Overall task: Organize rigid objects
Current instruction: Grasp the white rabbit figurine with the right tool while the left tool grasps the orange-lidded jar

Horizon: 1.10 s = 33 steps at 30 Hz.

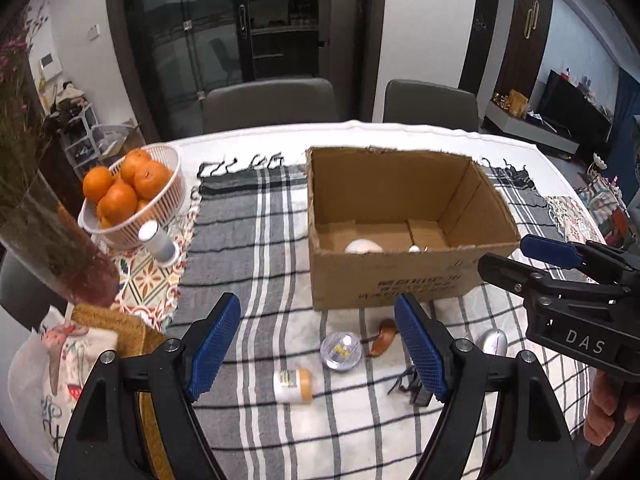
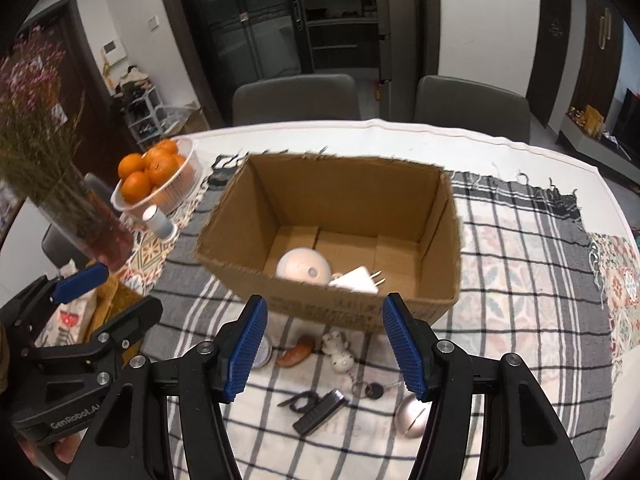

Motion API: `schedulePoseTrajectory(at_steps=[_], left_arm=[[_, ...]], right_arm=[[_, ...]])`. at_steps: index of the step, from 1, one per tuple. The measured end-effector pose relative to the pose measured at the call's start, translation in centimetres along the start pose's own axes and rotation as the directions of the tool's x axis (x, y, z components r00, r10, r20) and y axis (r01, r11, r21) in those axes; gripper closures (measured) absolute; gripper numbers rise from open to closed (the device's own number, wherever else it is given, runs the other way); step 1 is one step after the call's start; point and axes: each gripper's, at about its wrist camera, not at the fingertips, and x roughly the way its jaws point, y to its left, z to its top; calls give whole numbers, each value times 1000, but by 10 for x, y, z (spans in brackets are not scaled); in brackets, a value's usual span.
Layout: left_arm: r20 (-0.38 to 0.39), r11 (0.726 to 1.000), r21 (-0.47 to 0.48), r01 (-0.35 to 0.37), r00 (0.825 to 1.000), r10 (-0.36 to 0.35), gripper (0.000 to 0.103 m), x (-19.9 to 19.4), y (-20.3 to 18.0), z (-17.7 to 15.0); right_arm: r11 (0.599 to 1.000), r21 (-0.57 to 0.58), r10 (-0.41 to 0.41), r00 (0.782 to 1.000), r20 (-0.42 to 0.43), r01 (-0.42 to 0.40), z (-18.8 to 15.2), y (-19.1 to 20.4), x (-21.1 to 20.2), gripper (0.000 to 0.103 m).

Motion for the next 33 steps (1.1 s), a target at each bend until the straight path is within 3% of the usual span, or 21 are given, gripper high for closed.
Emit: schedulePoseTrajectory(at_steps=[8, 14, 33], left_arm=[[-60, 998, 10, -58, 996, 58, 24, 8, 13, -20], [-124, 998, -17, -60, 991, 58, 24, 25, 21, -34], [-338, 997, -34, -69, 940, 53, 24, 93, 25, -66]], right_arm=[[999, -52, -17, 998, -67, 14, -11, 12, 18, 42], [998, -69, -16, 992, -122, 8, -20, 20, 36, 42], [992, -109, -86, 956, -280, 57, -38, 15, 99, 42]])
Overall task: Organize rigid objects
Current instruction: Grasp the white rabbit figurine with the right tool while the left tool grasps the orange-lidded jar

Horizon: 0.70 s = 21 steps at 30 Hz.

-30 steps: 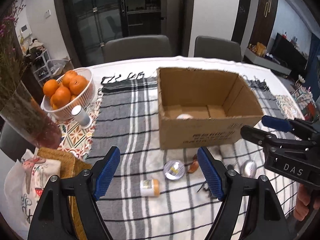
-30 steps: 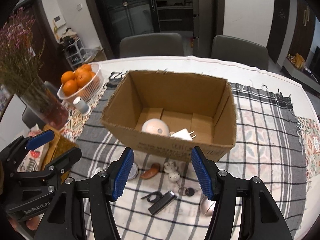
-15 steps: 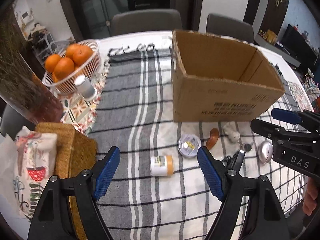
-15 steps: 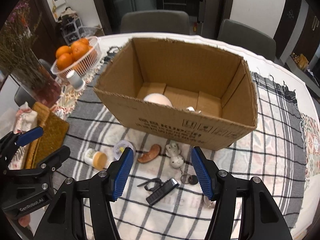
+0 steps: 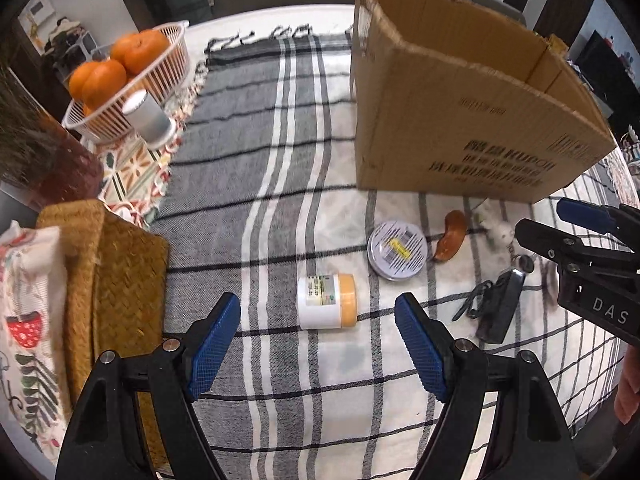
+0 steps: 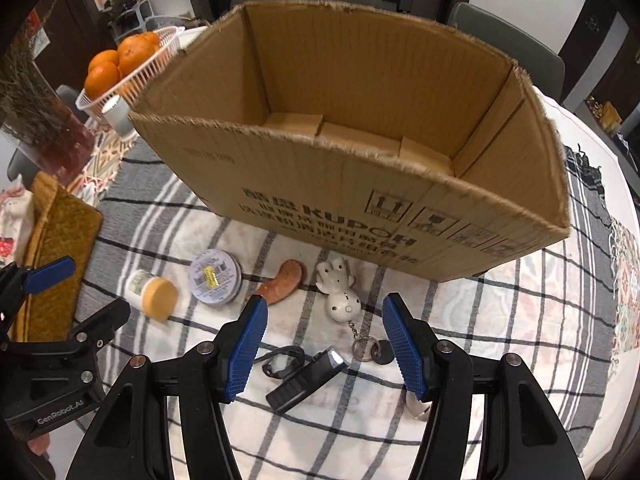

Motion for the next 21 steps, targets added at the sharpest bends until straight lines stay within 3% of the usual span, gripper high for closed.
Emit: schedulePoseTrajectory(at_steps=[11, 21], left_arm=[[-79, 999, -36, 3, 997, -5, 24, 31, 1, -8], [-102, 999, -35, -20, 995, 16, 24, 47, -2, -8]], right_arm=[[1000, 7, -5, 999, -54, 6, -3, -1, 31, 43], [999, 42, 3, 998, -64, 0, -4, -11, 55, 45]])
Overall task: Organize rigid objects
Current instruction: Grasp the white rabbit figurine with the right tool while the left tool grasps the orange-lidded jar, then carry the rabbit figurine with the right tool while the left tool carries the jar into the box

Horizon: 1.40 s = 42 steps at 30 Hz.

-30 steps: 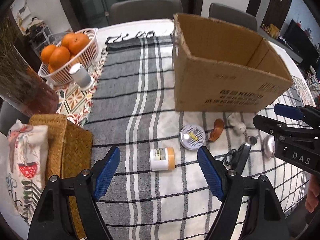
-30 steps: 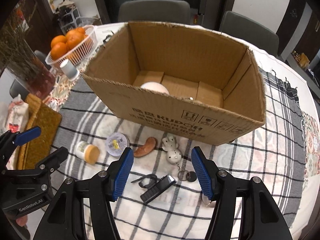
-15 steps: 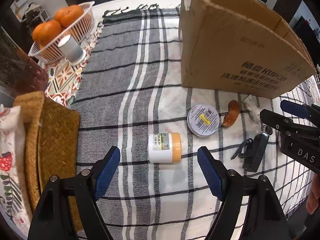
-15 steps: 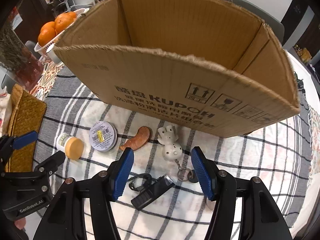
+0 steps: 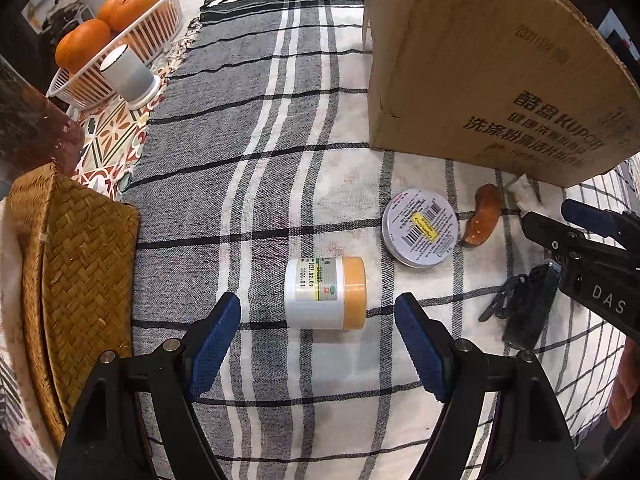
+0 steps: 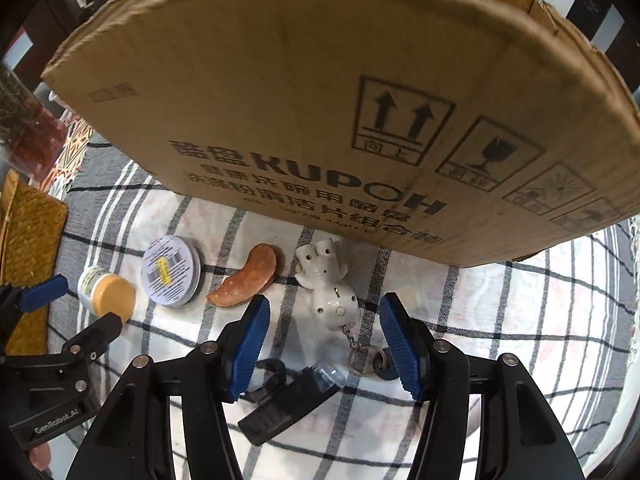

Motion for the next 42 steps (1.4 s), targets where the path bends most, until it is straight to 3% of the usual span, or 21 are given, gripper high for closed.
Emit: schedulePoseTrajectory(at_steps=[10, 14, 17, 19, 29, 42], left_arm=[[-29, 1000, -15, 10, 1000, -11, 36, 16, 3, 3], [-44, 999, -26, 32, 998, -34, 43, 25, 5, 6], [-49, 999, -27, 39, 998, -40, 51, 29, 6, 8], [-47, 999, -24, 38, 998, -39, 63, 31, 4, 8], [6, 998, 2, 62, 998, -62, 64, 15, -10, -1], [134, 993, 61, 100, 985, -107, 64, -36, -37, -1]], right_arm=[[1000, 11, -9, 1000, 8, 9, 1, -5, 11, 54], [1000, 23, 4, 1000, -8, -4, 0, -9, 20, 63], [999, 36, 23, 1000, -13, -23, 0, -16, 23, 67], [999, 36, 23, 1000, -10, -23, -2, -18, 25, 71], [999, 34, 22, 999, 30, -23, -18, -20, 14, 75], [998, 43, 29, 991, 128, -34, -36, -31, -47, 75]])
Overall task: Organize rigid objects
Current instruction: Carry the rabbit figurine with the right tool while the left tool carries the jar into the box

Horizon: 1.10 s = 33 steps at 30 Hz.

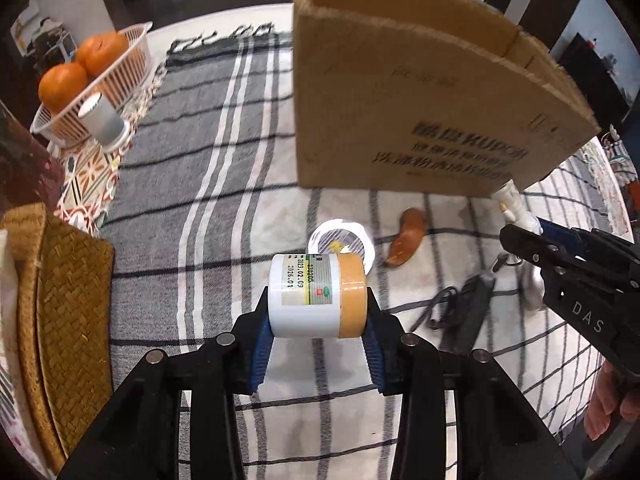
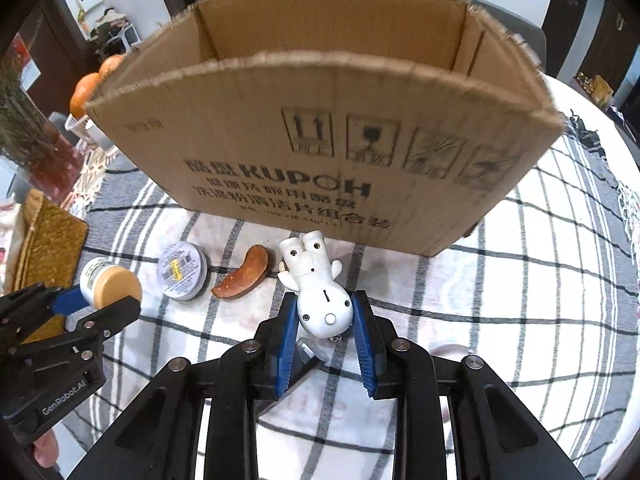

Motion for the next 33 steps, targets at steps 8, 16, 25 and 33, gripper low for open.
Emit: schedulePoseTrajectory(at_steps=[8, 16, 25, 33], left_arm=[[74, 1000, 25, 19, 997, -21, 64, -25, -15, 5], [137, 998, 48, 35, 990, -41, 64, -43, -19, 11], [220, 994, 84, 66, 972, -83, 64, -78, -30, 18], [287, 989, 111, 95, 950, -123, 64, -103, -38, 27]], right_arm=[[1000, 6, 20, 998, 53, -21, 6, -3, -31, 75], [1000, 4, 28, 993, 116, -29, 7, -3, -54, 75], [997, 8, 71, 979, 192, -74, 8, -1, -88, 75], [996, 14, 80, 959, 271, -87, 14, -5, -116, 75]])
